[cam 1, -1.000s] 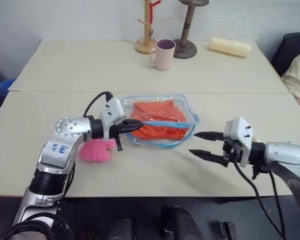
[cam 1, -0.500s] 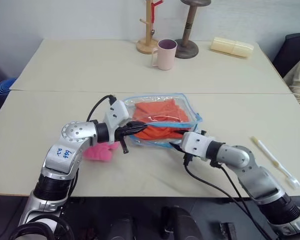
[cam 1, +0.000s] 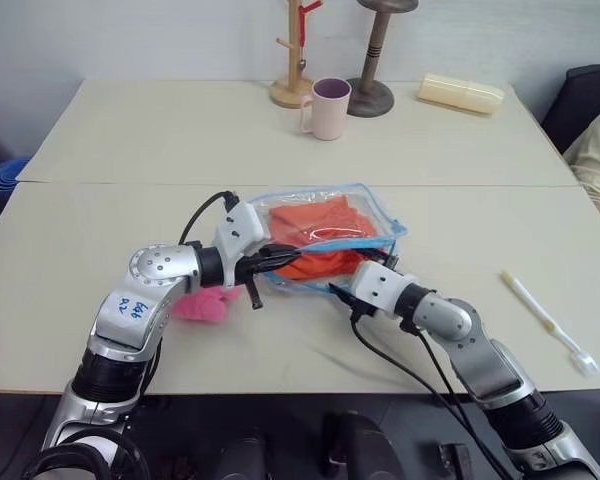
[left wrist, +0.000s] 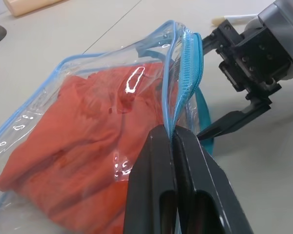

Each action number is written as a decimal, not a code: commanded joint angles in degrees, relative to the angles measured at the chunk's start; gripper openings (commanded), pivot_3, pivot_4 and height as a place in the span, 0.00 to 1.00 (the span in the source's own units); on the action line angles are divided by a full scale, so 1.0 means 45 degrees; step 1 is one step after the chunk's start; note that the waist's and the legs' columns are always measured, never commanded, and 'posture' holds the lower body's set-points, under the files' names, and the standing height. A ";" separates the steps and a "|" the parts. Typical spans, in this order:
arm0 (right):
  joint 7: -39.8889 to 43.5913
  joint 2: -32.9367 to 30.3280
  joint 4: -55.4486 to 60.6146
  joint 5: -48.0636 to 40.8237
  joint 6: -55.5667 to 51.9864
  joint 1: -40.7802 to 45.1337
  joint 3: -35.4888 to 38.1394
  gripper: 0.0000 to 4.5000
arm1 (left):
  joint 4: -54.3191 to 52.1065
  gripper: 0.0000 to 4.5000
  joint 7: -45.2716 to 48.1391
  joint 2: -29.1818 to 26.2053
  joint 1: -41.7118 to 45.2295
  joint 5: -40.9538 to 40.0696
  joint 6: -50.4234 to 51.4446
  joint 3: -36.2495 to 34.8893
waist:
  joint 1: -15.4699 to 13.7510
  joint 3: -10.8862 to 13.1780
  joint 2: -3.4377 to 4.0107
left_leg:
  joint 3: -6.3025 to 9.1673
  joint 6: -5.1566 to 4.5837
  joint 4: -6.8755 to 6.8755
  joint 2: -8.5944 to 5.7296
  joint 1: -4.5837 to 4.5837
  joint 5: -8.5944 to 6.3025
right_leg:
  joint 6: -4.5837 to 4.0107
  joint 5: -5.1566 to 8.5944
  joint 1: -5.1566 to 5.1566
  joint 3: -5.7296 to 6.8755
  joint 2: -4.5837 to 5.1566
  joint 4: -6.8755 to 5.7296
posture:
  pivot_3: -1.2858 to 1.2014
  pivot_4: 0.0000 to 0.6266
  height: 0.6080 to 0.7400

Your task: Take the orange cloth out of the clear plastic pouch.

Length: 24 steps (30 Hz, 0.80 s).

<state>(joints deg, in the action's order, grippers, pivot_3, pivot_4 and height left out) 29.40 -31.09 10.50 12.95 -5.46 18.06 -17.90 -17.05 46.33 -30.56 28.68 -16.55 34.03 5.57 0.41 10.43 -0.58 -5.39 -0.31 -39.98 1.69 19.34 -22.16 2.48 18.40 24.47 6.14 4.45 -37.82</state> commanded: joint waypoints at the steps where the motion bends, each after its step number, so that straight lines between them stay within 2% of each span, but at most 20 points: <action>1: -0.0311 -0.0232 -0.0365 0.1177 0.1156 0.0439 -0.0250 0.58 | -0.0438 0.00 -0.0008 -0.0029 0.0270 -0.0380 0.0102 -0.0204 | -0.0001 0.0000 0.0000 | 0.0001 0.0000 0.0000 0.0002 0.0000 0.0000 | 0.0000 0.0000 0.0000 0.0001 -0.0001 0.0001 | 0.52 0.24 1.00; 3: -0.0235 -0.0065 -0.0531 0.1228 0.1461 0.0530 -0.0262 0.58 | -0.0442 0.00 -0.0018 -0.0022 0.0304 -0.0393 0.0147 -0.0212 | -0.0011 0.0000 0.0000 | 0.0003 0.0000 0.0001 0.0003 0.0000 0.0000 | 0.0000 0.0000 0.0001 0.0002 -0.0001 0.0000 | 0.52 0.24 1.00; 8: -0.0625 -0.0162 -0.1143 0.2849 0.2928 0.1136 -0.0909 0.58 | -0.0453 0.00 -0.0132 0.0065 0.0433 -0.0496 0.0327 -0.0284 | 0.0007 0.0000 0.0000 | 0.0001 0.0000 0.0000 0.0002 0.0000 0.0000 | 0.0000 0.0000 0.0000 0.0001 0.0000 0.0001 | 0.52 0.24 1.00; 18: -0.0454 -0.1087 -0.1778 0.5630 0.4939 0.1798 -0.1621 0.58 | 0.0236 0.00 -0.0204 0.0073 0.1097 -0.0391 0.0017 -0.0291 | 0.0011 0.0000 0.0000 | 0.0001 0.0001 0.0000 0.0002 0.0002 0.0000 | 0.0000 0.0000 0.0000 0.0002 0.0000 0.0000 | 0.52 0.24 1.00; 24: -0.0053 -0.0660 -0.3066 0.5958 0.4964 0.2392 -0.1999 0.58 | 0.0228 0.00 -0.0248 0.0284 0.1465 -0.0645 0.0208 -0.0327 | 0.0064 -0.0002 -0.0002 | 0.0001 0.0002 -0.0003 0.0002 -0.0005 0.0002 | 0.0000 0.0000 -0.0003 0.0001 -0.0001 -0.0003 | 0.52 0.24 1.00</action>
<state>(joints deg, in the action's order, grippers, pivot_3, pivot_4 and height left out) 28.19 -34.85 -0.47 38.96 17.40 28.91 -25.82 -14.71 45.39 -29.65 34.32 -17.96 35.21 5.05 0.69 10.43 -0.59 -5.38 -0.30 -40.00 1.70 19.30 -22.15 2.48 18.40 24.45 6.15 4.45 -37.84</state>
